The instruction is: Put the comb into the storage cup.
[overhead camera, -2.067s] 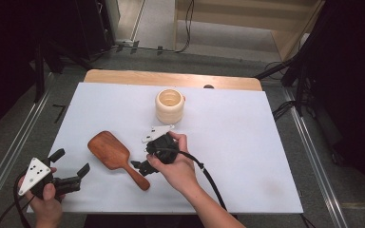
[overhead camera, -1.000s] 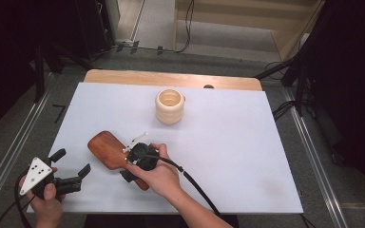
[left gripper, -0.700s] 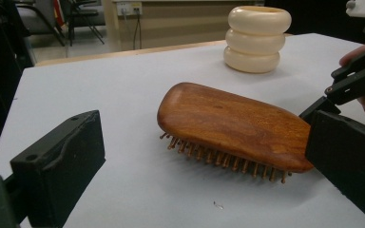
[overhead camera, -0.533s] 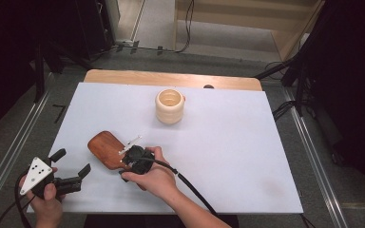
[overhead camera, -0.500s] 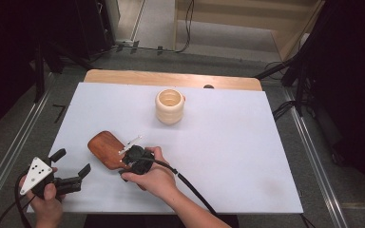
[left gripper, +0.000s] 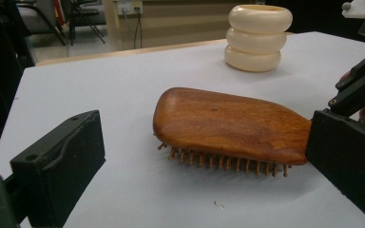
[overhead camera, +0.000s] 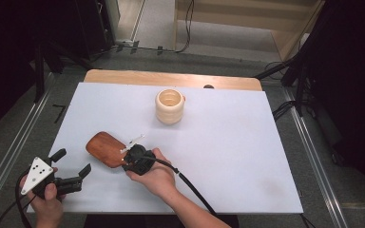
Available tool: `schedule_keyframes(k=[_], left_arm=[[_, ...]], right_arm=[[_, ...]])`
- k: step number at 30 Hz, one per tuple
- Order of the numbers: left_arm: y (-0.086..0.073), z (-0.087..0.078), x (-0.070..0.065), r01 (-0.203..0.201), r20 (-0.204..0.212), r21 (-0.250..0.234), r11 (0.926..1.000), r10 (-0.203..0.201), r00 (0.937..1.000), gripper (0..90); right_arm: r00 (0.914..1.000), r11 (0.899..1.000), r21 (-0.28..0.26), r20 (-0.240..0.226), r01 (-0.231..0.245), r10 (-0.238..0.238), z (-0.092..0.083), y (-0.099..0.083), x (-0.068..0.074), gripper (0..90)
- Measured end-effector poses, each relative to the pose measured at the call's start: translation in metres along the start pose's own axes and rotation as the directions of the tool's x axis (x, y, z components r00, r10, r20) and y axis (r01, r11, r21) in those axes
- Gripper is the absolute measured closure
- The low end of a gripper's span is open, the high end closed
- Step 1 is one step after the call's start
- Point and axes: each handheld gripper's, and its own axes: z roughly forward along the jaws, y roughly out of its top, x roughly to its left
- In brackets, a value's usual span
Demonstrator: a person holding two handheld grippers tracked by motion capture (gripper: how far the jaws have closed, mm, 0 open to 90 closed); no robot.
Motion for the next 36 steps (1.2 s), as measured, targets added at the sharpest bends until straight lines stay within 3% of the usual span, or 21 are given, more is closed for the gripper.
schedule_keyframes(k=[7, 14, 22, 31, 36], left_arm=[[0.0, 0.0, 0.0, -0.001, 0.0, 0.0, 1.0, 0.001, 1.0, 0.0], [0.0, 0.0, 0.0, 0.0, -0.002, 0.0, 1.0, 0.0, 1.0, 0.0], [0.0, 0.001, -0.001, -0.003, -0.003, 0.001, 1.0, 0.003, 1.0, 0.0], [0.0, 0.001, -0.001, -0.004, -0.01, 0.004, 1.0, 0.004, 0.9999, 0.0], [0.0, 0.001, -0.002, -0.003, -0.011, 0.005, 1.0, 0.003, 0.9999, 0.0]], right_arm=[[0.9974, 0.998, -0.065, -0.07, -0.024, 0.02, -0.001, -0.009, -0.008, 69.7], [0.9975, 0.99, -0.139, -0.07, -0.021, 0.011, -0.005, -0.019, -0.01, 69.7], [0.9987, 0.967, -0.253, -0.05, -0.009, -0.003, -0.022, -0.03, -0.017, 69.8], [0.9994, 0.947, -0.321, -0.032, 0.001, -0.012, -0.036, -0.039, -0.02, 69.7], [0.9996, 0.927, -0.375, -0.026, -0.002, -0.008, -0.047, -0.049, -0.026, 69.7]])
